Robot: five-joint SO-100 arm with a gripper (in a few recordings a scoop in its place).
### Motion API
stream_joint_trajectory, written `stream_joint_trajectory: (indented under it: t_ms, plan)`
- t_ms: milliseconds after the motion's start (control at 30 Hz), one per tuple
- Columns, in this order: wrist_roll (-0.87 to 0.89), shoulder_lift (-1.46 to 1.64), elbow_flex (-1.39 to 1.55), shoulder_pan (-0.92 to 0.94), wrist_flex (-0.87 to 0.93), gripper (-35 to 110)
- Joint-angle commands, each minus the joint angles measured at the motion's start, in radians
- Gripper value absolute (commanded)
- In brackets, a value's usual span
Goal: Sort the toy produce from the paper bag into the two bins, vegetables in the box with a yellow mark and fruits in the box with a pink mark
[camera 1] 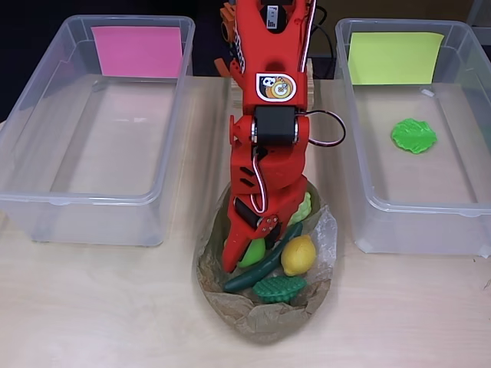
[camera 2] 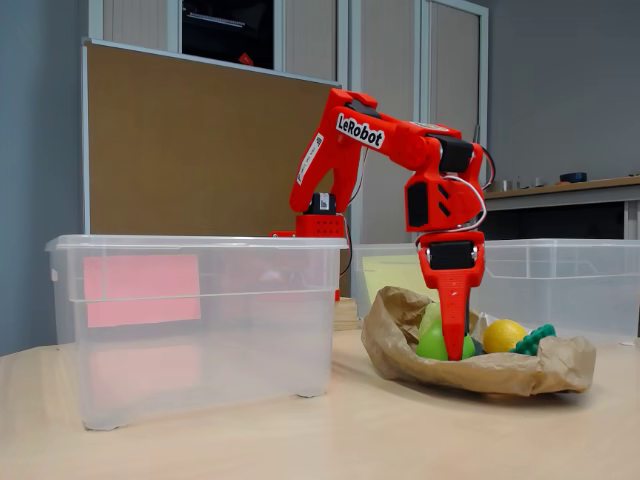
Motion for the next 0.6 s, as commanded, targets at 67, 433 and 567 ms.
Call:
stream_joint_trajectory:
  t_ms: [67, 433, 567]
  plan:
    - [-0.005, 0.023, -0.006, 0.009, 0.002, 28]
    - [0.002, 0.026, -0.005, 0.032, 0.058, 34]
    - [0.0, 0.028, -0.005, 0.041, 0.092, 36]
